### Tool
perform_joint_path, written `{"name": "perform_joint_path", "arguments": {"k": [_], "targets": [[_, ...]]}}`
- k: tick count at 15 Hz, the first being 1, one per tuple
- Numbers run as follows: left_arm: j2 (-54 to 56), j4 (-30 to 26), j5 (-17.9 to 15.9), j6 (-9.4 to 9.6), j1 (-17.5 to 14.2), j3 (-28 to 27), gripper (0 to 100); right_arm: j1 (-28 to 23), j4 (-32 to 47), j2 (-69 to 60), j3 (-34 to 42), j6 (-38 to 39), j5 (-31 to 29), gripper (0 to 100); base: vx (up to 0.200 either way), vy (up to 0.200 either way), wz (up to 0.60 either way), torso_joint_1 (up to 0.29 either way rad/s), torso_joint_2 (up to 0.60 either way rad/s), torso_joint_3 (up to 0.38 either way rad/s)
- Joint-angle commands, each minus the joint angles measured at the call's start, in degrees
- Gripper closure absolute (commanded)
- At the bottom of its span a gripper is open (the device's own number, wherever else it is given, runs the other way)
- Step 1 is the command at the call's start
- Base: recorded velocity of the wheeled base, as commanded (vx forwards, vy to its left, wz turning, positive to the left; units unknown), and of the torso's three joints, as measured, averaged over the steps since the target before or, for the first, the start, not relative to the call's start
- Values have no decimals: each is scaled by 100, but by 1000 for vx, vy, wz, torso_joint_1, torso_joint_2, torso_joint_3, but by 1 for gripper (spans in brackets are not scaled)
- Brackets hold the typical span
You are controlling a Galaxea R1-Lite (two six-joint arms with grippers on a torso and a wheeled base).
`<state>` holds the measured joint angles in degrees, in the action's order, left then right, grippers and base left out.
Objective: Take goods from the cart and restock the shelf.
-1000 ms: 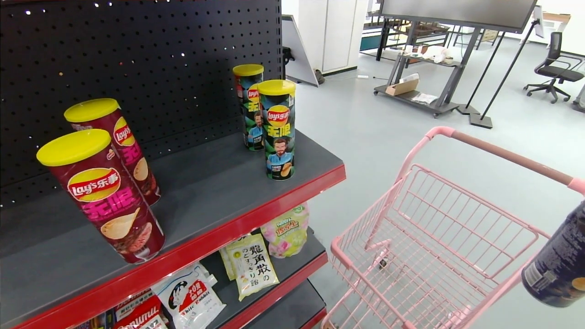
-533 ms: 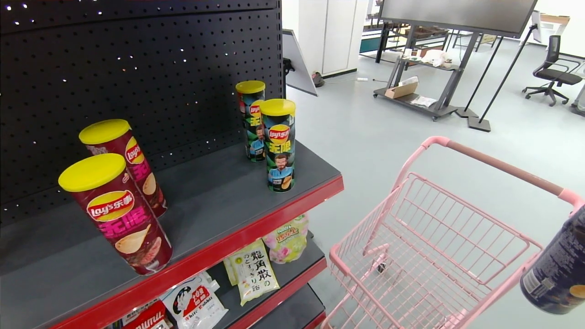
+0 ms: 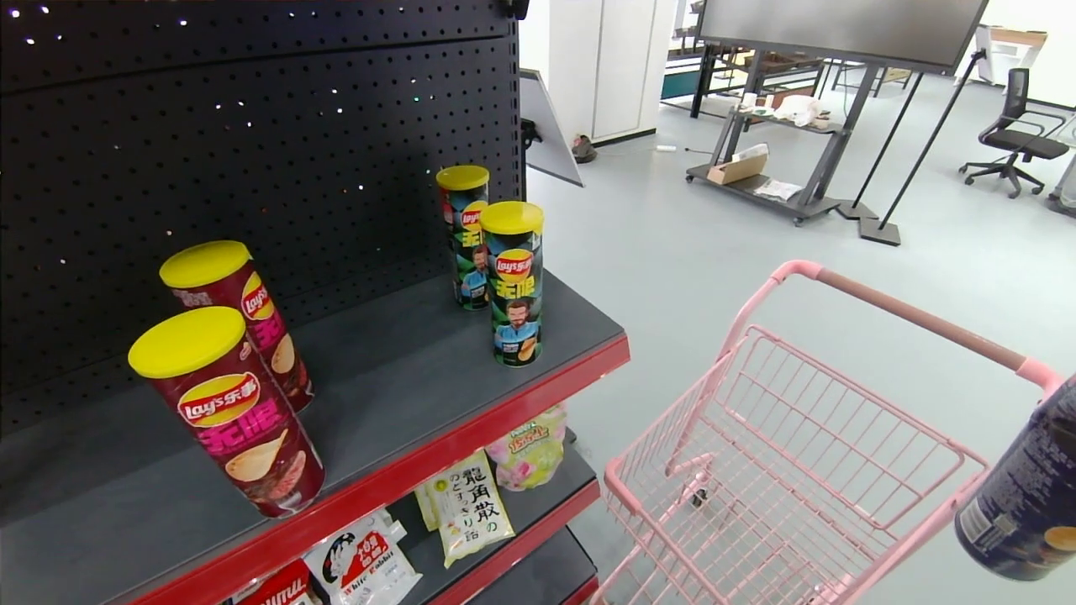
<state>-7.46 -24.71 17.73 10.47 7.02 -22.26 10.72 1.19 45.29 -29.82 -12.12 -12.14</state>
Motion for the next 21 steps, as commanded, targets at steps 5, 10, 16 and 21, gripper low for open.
{"name": "perform_joint_path", "arguments": {"k": [5, 10, 16, 21], "targets": [[-27, 80, 29, 8, 256, 2, 0, 1, -5, -38, 143, -1, 1, 100, 0, 0, 600, 5, -3, 0], [-27, 80, 38, 245, 256, 2, 0, -8, -5, -257, 284, -1, 1, 100, 0, 0, 600, 4, 2, 1], [-27, 80, 47, 306, 256, 2, 0, 10, -5, -1356, 881, 43, 1, 100, 0, 0, 0, 0, 0, 0], [-27, 72, 47, 324, 256, 2, 0, 10, 4, -1435, 987, 34, 1, 100, 0, 160, 0, 0, -2, 2]]}}
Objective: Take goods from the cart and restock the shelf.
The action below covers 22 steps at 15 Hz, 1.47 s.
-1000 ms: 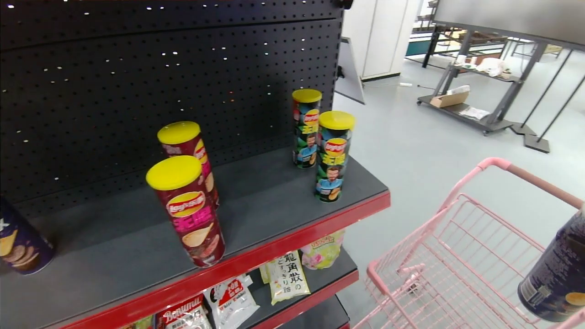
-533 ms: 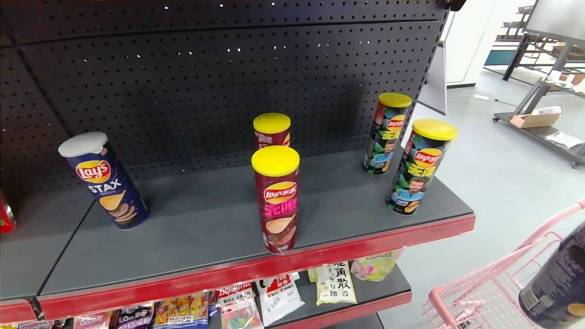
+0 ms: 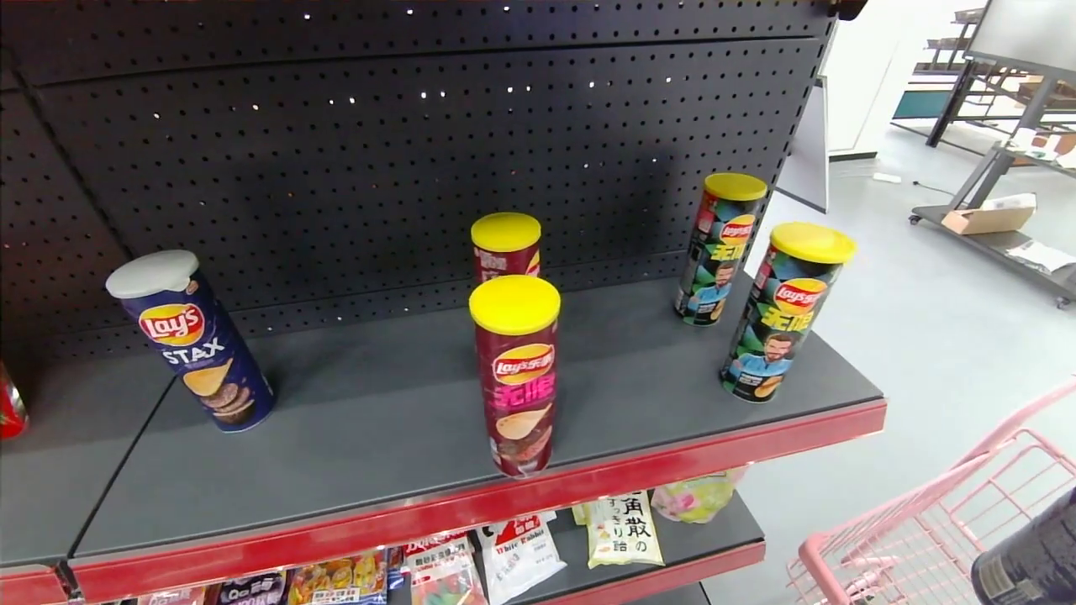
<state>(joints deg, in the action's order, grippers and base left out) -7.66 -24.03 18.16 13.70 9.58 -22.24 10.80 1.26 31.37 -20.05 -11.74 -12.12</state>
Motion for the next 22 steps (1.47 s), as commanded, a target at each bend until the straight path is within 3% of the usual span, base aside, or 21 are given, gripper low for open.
{"name": "perform_joint_path", "arguments": {"k": [1, 6, 14, 19, 22], "targets": [[1, 12, 3, 1, 0, 0, 0, 1, -3, -17, 19, -4, -1, 100, 0, 200, 0, 7, 2, -2], [10, 12, -6, 54, 0, 0, 0, 1, -11, 89, 10, 5, -1, 100, 0, 200, 0, 0, 0, 4], [10, 3, -15, 115, 0, 18, 0, 1, -20, 150, 10, 5, -1, 100, -200, 200, 0, 2, 2, 1], [36, 3, -41, 344, 26, 26, 0, 27, -20, 150, -34, 5, 16, 100, 0, 0, 0, 0, 0, 0], [-17, 21, -59, 361, 615, 35, 0, 62, -240, 159, -69, -4, 254, 100, 0, 0, 0, 0, 0, 0]]}}
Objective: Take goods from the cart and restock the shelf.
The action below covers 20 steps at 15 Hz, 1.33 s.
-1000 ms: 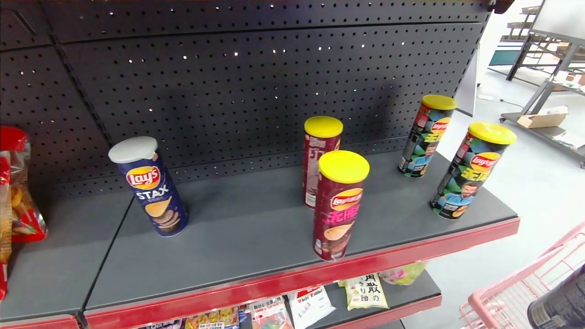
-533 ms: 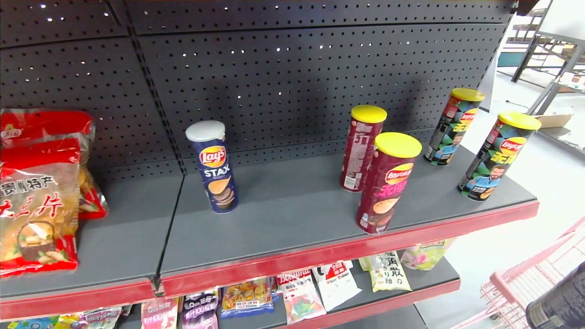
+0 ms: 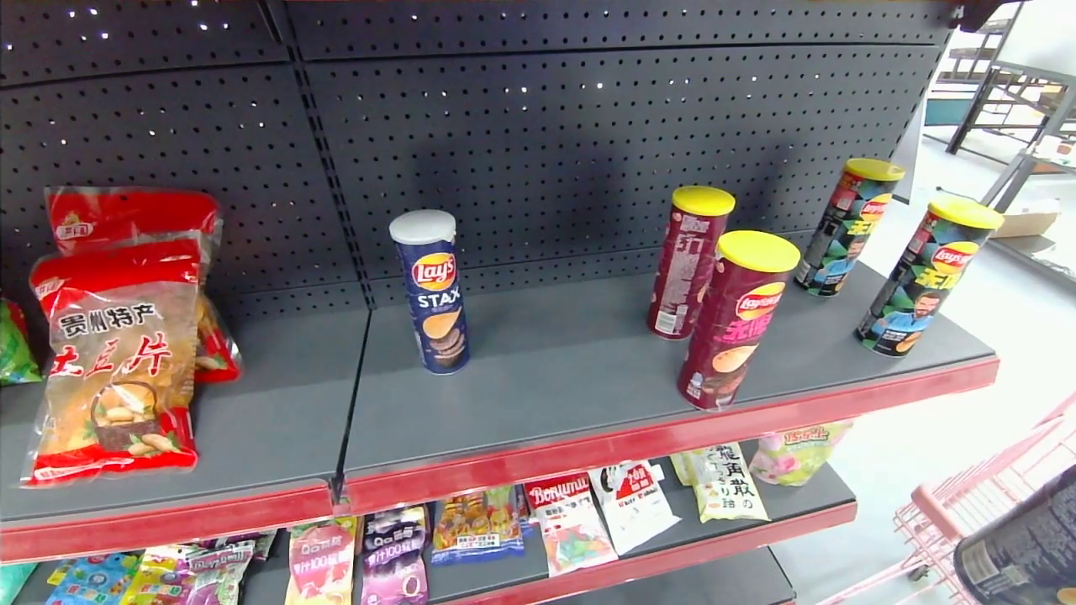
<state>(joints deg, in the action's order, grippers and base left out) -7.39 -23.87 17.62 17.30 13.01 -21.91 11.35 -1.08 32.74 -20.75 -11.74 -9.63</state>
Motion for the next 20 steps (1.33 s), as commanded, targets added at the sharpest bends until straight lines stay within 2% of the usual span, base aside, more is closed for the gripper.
{"name": "perform_joint_path", "arguments": {"k": [1, 2, 3, 4, 5, 6, 7, 9, 10, 11, 12, 13, 14, 15, 17, 20], "targets": [[-193, 102, -4, 28, 501, 2, 0, 8, -76, 30, -8, -39, 31, 100, 0, 0, 0, 0, 0, 0], [-738, 506, -4, -60, 756, 29, 0, -1, -50, 39, 1, -57, 14, 100, 0, 0, 0, 0, 0, 0], [-1353, 1025, -56, -368, 888, 37, 0, 16, -50, 48, 89, -39, 31, 100, 0, 0, 0, 0, 0, 0], [-2214, 1728, -215, -939, 932, -15, 0, -19, -76, 13, 194, -39, 5, 100, 0, 0, 0, 0, 0, 0], [-3093, 2519, -355, -1369, 923, -112, 0, -28, -76, -5, 212, -39, 14, 100, 0, 0, 0, 0, 0, 0], [-3498, 2914, -426, -1510, 923, -156, 0, -10, -76, 13, 203, -39, 31, 100, 0, 0, 0, 0, 0, 0], [-4684, 3960, -716, -1598, 923, -297, 0, 43, -85, 92, 176, -4, 190, 100, 0, 0, 0, 0, 0, 0], [-5572, 4356, -1313, -1536, 914, -622, 0, 34, -85, 162, 159, -4, 453, 100, 0, 0, 0, 0, 0, 0], [-6205, 4364, -2096, -1484, 879, -1158, 0, 34, -102, 250, 159, -4, 480, 100, 0, 0, 0, 0, 0, 0], [-6495, 4356, -2430, -1343, 870, -1413, 0, 34, -102, 259, 159, -4, 480, 100, 0, 0, 0, 0, 0, 0], [-6855, 4364, -2763, -1097, 756, -1668, 0, 34, -102, 259, 159, -4, 480, 100, 0, 0, 0, 0, 0, 0], [-7321, 4391, -3124, -675, 457, -1861, 0, 34, -102, 250, 159, -4, 480, 100, 0, 0, 0, 0, 0, 0], [-7567, 4444, -3273, -482, 299, -1923, 0, 16, -102, 250, 159, -4, 480, 100, 0, 0, 0, 0, 0, 0], [-7760, 4602, -3361, -411, 220, -1967, 0, 8, -102, 250, 159, -4, 480, 100, 0, 0, 0, 0, 0, 0], [-8226, 5384, -3563, -403, 158, -1993, 0, -10, -102, 224, 159, 5, 462, 100, 0, 0, 0, 0, 0, 0], [-8481, 5630, -3809, -376, -53, -2019, 0, -10, -94, 224, 176, 40, 462, 100, 0, 0, 0, 0, 0, 0]]}}
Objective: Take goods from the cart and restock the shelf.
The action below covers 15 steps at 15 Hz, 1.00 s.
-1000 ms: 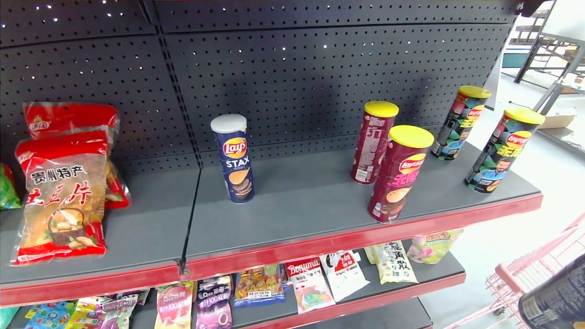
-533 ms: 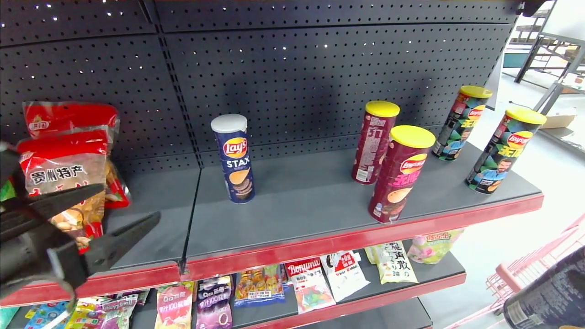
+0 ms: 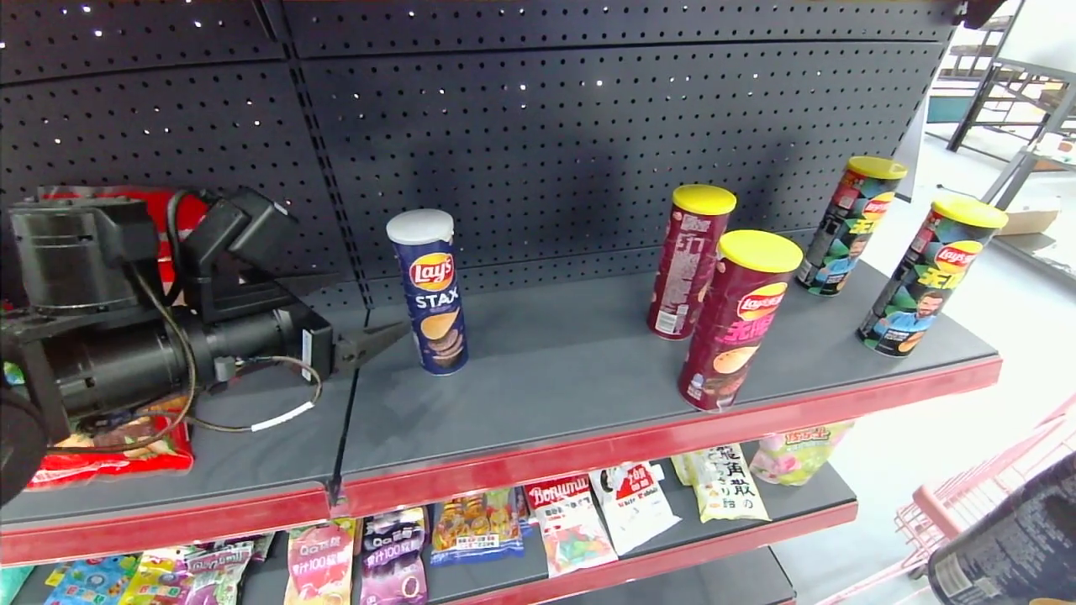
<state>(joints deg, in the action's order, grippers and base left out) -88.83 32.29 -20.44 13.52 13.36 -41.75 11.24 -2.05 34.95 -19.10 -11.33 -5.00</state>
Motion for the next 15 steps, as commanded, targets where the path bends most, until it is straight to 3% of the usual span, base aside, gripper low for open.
{"name": "perform_joint_path", "arguments": {"k": [1, 5, 8, 15], "targets": [[-407, 23, -241, 19, -158, -96, 0, 1, 3, 12, 12, 25, -10, 100, 0, 0, 0, 0, 0, 0], [-837, 418, -610, 19, -220, -465, 0, 1, 3, 21, 3, 25, -10, 100, 0, 0, 0, 0, 0, 0], [-1435, 1332, -680, 10, -264, -676, 0, -8, 3, 29, 3, 25, -19, 100, 0, 0, 0, 0, 0, 0], [-1813, 1394, -680, -16, -361, -1186, 0, -131, 3, 3, -6, 25, -19, 100, 0, 0, 0, 0, 0, 0]]}}
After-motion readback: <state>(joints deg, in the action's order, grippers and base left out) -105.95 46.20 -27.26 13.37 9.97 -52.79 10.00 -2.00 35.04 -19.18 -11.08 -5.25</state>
